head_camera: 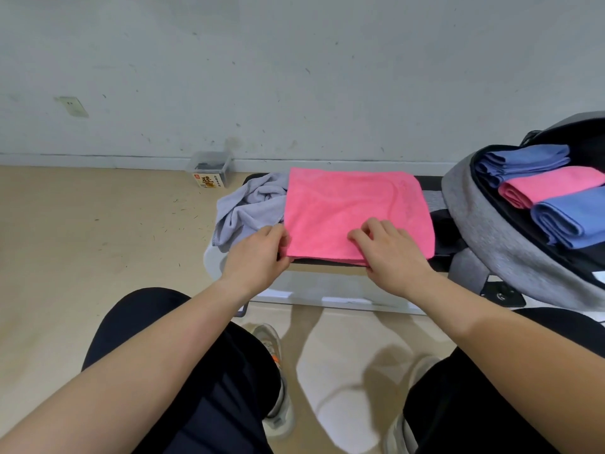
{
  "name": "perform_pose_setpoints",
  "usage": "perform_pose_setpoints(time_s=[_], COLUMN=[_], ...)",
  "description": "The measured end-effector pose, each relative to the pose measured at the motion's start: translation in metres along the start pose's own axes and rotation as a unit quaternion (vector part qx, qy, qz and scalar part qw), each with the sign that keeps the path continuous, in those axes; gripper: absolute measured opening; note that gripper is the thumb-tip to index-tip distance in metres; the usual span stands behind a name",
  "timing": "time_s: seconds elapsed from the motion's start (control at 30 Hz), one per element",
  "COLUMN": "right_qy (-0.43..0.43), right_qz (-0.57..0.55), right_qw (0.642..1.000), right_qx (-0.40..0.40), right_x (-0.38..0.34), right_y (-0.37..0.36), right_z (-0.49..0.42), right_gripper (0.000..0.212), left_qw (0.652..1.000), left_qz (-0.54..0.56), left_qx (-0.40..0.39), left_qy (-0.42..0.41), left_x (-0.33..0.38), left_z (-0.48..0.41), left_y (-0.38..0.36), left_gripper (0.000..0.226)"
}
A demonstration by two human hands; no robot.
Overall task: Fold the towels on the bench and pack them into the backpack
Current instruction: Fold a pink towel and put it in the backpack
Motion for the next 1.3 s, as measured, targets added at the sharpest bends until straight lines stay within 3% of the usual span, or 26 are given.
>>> perform_pose_setpoints(time_s=[0.13,0.3,0.43,0.6,0.77,0.87,1.03,1.2,1.3], right_qy=[0.004,0.015,-0.007,-0.016,-0.038,-0.076,-0.078,-0.096,-0.097], right_qz=[-0.002,0.030,0.026,0.024,0.006,0.014,0.084,0.096,0.066], right_qw=[0.999,0.999,0.998,0.998,0.998,0.993,0.993,0.988,0.991], right_qx=[0.034,0.043,0.049,0.047,0.048,0.089,0.019,-0.071,-0.071], right_x=[0.007,0.019,0.036,0.044,0.052,0.062,0.068,0.066,0.060], right_y=[0.006,0.015,0.018,0.018,0.015,0.028,0.014,-0.003,0.006], right_z=[0.010,0.027,0.040,0.052,0.060,0.063,0.063,0.063,0.063], right_gripper=[0.057,0.030,0.024,0.026,0.019,0.012,0.028,0.015,0.012], left_qw=[0.999,0.998,0.999,0.998,0.994,0.991,0.989,0.982,0.978], left_qz=[0.041,0.026,-0.008,-0.003,0.004,0.022,0.053,0.072,0.092], left_qx=[-0.017,-0.031,-0.001,-0.057,-0.102,-0.103,-0.098,-0.141,-0.164], left_qy=[0.030,0.056,0.039,-0.030,0.046,0.084,0.100,0.099,0.091], left_x=[-0.007,-0.016,-0.012,0.006,-0.007,-0.015,-0.019,-0.016,-0.013], left_z=[0.000,0.002,0.003,0.006,0.003,0.000,-0.006,-0.005,-0.003], left_y=[-0.004,-0.005,-0.001,-0.013,-0.021,-0.020,-0.021,-0.028,-0.027], left_gripper=[0.015,0.015,0.011,0.014,0.009,0.021,0.023,0.014,0.011])
Point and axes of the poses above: each hand's wrist, its own z-axis away from the middle knuckle, its own y-axis out of the back of the hand, x = y × z, the point moved 10 cm from there along -z, towards the middle knuckle, and after that the axes turned 4 degrees about -z, right-handed, at the moved point
